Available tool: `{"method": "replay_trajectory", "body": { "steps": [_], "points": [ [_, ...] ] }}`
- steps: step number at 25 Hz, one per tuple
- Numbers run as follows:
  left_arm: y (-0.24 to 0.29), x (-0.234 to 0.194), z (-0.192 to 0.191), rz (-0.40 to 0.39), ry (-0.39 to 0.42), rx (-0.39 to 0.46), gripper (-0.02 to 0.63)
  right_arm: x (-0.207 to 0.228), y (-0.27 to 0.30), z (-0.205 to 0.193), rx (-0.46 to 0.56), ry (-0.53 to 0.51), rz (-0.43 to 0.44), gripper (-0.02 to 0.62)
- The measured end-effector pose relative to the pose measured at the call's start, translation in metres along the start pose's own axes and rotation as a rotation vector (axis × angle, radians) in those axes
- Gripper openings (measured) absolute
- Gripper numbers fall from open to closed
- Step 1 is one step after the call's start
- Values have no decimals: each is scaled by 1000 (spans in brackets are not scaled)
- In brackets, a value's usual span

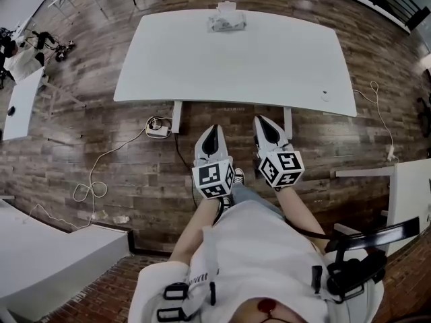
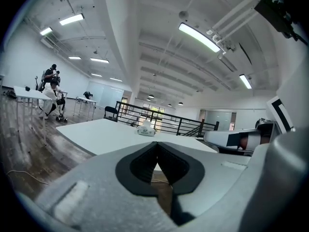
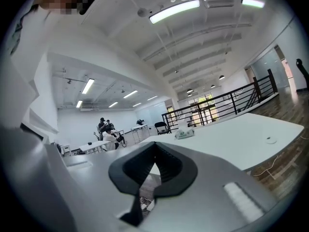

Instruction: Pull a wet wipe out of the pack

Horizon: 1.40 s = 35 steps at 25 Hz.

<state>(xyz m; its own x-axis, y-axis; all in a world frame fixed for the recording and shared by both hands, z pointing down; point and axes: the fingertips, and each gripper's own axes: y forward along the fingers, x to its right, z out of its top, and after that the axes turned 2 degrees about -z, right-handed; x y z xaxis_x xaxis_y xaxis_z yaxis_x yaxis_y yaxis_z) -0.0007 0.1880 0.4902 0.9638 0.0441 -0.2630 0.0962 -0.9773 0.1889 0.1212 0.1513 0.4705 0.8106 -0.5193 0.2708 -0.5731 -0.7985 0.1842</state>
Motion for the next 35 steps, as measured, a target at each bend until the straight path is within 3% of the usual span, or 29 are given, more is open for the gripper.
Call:
{"method": "replay_trajectory", "body": {
  "steps": [8, 18, 35],
  "points": [
    [64, 9, 25, 10, 14, 22, 3, 33, 41, 30, 15, -7, 39, 5],
    [98, -2, 31, 39, 17, 20, 3, 49, 80, 36, 19, 21, 54, 5],
    [228, -63, 70, -83, 24, 14, 2, 69, 221, 70, 67, 20, -44, 5]
  ]
}}
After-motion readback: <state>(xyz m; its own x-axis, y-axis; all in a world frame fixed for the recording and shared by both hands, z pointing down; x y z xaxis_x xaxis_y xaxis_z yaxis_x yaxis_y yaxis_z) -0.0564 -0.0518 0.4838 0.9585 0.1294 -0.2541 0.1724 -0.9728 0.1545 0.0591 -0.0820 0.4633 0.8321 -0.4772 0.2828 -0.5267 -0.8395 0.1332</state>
